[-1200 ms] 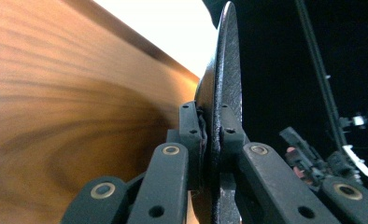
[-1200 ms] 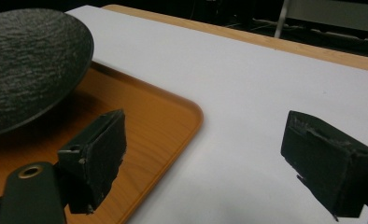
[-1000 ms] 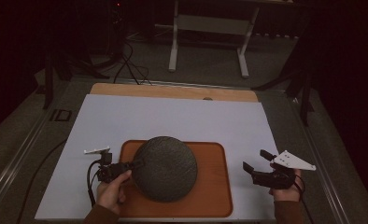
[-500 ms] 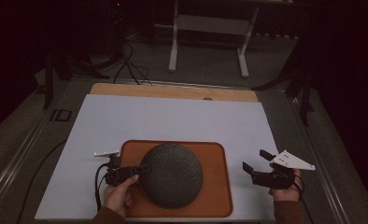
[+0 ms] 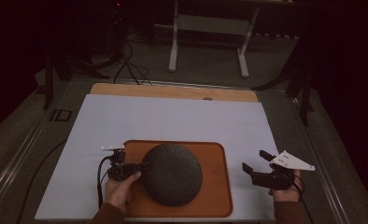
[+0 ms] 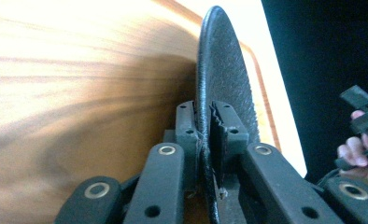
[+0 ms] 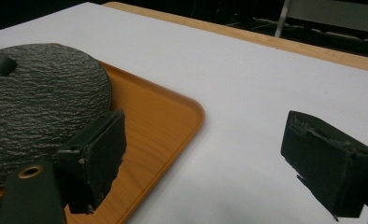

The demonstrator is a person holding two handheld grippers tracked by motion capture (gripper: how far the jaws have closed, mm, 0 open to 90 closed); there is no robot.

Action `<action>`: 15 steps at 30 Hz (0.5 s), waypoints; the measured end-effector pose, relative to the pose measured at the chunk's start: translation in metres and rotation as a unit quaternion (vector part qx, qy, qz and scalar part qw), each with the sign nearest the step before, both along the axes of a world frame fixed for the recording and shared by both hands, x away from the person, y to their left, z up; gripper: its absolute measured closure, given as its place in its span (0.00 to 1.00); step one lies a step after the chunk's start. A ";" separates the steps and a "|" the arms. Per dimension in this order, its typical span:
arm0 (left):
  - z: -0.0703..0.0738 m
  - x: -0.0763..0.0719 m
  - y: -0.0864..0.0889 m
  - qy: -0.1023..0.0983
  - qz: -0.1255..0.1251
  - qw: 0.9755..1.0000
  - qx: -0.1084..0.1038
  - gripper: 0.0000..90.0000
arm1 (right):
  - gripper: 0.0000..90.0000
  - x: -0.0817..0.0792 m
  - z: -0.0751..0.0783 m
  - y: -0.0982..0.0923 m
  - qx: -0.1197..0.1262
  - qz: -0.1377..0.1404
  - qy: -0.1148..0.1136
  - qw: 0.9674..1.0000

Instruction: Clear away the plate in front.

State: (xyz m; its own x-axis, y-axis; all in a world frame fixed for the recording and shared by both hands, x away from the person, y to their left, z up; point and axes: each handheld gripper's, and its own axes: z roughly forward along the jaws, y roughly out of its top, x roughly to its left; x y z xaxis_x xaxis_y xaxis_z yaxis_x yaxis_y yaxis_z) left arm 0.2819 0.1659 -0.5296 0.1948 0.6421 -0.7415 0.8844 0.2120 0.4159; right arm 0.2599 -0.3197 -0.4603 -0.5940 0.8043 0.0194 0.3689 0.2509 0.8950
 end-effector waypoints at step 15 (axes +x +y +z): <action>0.000 0.009 -0.009 -0.012 -0.034 0.993 0.112 0.70 | 0.15 0.000 0.000 0.001 -0.003 0.003 0.002 1.000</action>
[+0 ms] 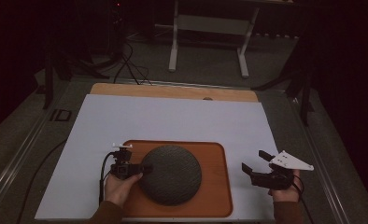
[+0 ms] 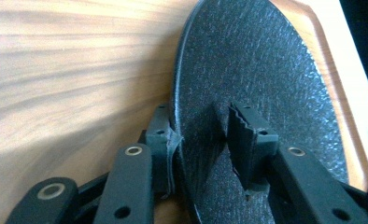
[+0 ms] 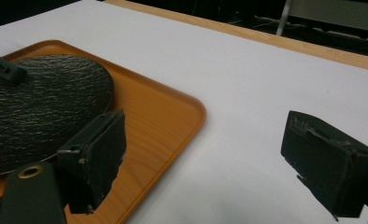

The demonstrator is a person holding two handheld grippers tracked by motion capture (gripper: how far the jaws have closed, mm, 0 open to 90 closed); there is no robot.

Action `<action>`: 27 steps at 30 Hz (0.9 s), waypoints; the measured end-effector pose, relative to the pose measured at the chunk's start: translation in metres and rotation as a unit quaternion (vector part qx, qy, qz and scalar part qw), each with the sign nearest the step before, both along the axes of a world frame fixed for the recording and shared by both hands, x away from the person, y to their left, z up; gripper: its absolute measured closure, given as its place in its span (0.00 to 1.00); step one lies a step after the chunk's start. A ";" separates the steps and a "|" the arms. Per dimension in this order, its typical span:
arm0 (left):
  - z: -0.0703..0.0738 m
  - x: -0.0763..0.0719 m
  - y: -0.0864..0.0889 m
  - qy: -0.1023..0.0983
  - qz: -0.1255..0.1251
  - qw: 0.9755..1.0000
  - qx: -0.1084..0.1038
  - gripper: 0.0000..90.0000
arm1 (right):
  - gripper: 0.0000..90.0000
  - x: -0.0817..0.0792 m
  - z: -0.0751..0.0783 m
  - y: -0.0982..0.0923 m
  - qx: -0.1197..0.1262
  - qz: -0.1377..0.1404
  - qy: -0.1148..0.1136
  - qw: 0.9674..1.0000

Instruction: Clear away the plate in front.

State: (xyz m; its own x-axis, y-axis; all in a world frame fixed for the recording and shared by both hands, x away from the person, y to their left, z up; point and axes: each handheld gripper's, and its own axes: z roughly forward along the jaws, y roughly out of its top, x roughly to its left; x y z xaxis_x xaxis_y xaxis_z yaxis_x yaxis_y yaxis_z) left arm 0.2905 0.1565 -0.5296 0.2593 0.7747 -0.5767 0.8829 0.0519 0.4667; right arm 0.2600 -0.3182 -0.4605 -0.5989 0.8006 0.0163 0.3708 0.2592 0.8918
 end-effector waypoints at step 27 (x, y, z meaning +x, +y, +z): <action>0.079 -0.019 0.031 -0.262 -0.023 0.952 0.155 0.44 | 0.16 -0.001 0.000 0.000 0.000 0.001 -0.001 1.000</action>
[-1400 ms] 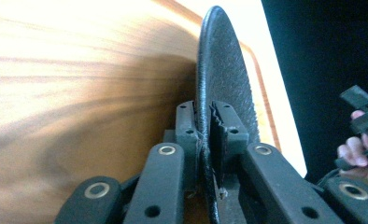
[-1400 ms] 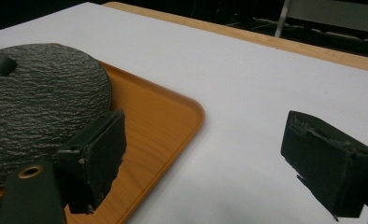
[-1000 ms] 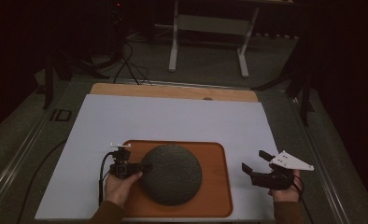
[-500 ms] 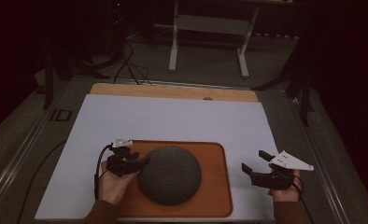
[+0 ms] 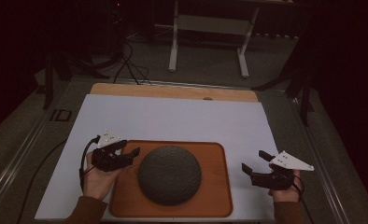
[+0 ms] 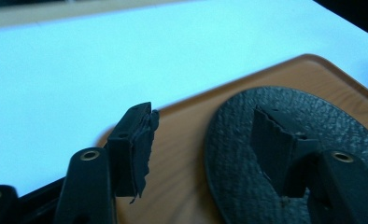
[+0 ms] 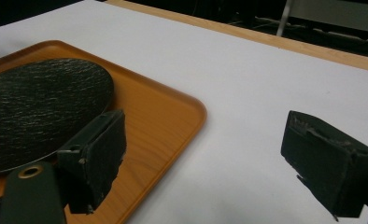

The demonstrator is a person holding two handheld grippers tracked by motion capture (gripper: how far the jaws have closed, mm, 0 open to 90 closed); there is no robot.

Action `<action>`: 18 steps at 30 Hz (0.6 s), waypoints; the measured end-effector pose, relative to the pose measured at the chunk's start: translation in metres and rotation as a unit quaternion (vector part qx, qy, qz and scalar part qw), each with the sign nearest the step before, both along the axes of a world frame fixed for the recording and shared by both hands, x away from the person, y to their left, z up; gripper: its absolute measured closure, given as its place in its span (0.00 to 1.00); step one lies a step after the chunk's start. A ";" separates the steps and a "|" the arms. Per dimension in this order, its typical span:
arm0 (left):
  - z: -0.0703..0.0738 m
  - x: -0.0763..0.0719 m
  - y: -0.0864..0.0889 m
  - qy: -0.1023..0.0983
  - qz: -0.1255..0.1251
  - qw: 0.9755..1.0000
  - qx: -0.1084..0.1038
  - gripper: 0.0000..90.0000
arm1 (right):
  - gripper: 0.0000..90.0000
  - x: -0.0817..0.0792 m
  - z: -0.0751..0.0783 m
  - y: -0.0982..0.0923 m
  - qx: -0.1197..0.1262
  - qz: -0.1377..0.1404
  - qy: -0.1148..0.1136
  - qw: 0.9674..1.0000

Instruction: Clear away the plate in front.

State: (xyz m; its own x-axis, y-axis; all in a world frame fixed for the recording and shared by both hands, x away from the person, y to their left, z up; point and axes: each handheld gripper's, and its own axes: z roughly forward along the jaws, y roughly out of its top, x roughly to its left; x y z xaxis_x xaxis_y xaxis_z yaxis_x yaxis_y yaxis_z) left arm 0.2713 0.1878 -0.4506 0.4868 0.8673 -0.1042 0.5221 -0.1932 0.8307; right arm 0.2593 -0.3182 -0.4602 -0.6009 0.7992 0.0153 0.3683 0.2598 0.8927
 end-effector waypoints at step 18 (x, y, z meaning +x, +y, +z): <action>0.021 -0.013 0.049 -0.083 0.019 0.995 0.045 0.39 | 0.15 -0.001 0.000 0.000 -0.001 -0.001 0.000 1.000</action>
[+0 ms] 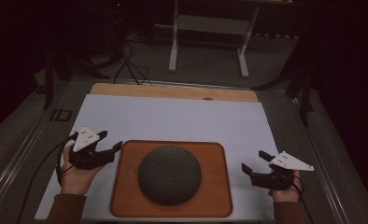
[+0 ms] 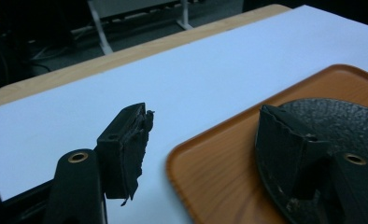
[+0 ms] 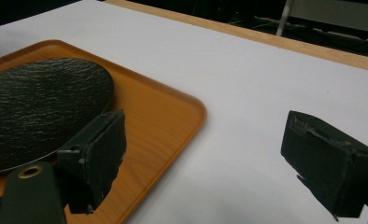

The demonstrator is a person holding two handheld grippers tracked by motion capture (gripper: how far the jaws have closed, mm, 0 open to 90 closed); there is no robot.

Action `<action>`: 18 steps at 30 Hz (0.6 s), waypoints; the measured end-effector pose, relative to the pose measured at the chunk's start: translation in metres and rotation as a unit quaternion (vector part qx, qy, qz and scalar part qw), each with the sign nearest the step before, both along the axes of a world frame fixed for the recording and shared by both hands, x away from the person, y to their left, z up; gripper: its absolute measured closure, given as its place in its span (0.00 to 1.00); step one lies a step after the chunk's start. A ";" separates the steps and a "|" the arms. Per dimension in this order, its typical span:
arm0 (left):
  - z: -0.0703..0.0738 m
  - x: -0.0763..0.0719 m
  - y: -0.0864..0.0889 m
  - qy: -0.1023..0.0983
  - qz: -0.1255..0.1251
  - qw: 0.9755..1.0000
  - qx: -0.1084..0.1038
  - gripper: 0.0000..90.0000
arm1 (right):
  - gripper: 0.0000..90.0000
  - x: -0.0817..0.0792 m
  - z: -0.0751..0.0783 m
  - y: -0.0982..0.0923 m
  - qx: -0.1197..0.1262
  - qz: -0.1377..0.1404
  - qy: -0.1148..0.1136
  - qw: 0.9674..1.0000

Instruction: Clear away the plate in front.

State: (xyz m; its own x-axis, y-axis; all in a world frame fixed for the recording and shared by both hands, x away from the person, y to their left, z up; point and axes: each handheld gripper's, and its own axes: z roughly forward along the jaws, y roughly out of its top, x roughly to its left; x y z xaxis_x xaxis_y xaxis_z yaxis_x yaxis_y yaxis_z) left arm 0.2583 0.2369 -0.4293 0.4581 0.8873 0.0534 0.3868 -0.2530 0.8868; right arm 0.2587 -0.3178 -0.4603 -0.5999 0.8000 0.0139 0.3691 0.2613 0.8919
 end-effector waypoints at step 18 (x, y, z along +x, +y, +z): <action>-0.007 -0.015 0.056 -0.059 0.102 0.993 -0.014 0.34 | 0.15 -0.001 0.001 -0.001 0.001 -0.002 -0.004 1.000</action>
State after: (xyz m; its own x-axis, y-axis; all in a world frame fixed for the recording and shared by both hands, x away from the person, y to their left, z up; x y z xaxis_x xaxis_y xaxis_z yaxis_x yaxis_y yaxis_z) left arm 0.2434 0.2932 -0.4362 0.2613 0.9627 0.0704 0.3202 -0.1553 0.9345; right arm 0.2573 -0.3188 -0.4593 -0.5967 0.8024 0.0106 0.3623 0.2576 0.8958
